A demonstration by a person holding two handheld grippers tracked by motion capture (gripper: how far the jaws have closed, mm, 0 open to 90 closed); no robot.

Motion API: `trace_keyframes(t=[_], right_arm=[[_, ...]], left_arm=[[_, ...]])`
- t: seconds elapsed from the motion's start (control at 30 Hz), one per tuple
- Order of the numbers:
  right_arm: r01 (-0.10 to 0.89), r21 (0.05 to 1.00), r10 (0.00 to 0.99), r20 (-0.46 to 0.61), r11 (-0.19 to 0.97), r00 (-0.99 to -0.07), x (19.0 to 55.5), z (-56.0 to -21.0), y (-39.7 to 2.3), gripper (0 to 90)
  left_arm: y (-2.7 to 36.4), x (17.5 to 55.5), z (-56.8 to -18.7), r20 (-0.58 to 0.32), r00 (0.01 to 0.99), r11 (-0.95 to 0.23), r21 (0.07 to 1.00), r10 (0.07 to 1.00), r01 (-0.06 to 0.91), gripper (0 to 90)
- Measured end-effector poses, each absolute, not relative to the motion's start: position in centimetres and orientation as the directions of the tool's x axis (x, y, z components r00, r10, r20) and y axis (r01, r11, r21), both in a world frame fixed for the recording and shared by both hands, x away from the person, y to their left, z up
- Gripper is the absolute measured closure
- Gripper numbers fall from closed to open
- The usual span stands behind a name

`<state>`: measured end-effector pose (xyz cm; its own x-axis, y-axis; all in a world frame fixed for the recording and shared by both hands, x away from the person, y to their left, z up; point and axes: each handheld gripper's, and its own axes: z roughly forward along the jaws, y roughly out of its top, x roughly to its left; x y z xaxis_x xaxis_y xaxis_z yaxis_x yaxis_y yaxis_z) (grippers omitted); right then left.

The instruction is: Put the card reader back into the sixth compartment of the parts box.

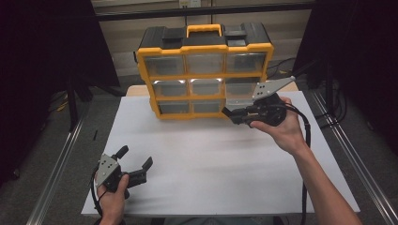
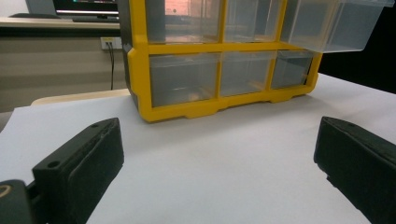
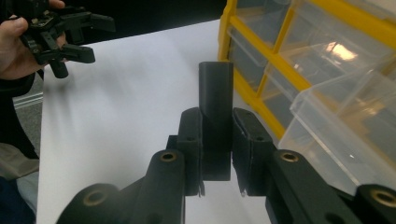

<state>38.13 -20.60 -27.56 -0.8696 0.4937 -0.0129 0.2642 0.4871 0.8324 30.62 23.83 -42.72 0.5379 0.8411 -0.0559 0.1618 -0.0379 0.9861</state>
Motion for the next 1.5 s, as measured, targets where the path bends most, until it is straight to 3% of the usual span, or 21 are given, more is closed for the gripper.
trace_keyframes(t=[0.77, 1.5], right_arm=[[0.273, 0.792, 0.560, -0.103, 0.546, -0.822, 40.9, -23.2, -21.2, 73.8], [0.341, 0.742, 0.609, -0.113, 0.577, -0.785, 43.8, -21.3, -22.1, 73.8]], left_arm=[[23.8, 30.6, -42.7, -0.043, 0.542, -0.051, 0.986, 0.839, 0.157, 1.8], [23.7, 30.7, -42.7, -0.047, 0.545, -0.048, 0.986, 0.837, 0.159, 1.8]])
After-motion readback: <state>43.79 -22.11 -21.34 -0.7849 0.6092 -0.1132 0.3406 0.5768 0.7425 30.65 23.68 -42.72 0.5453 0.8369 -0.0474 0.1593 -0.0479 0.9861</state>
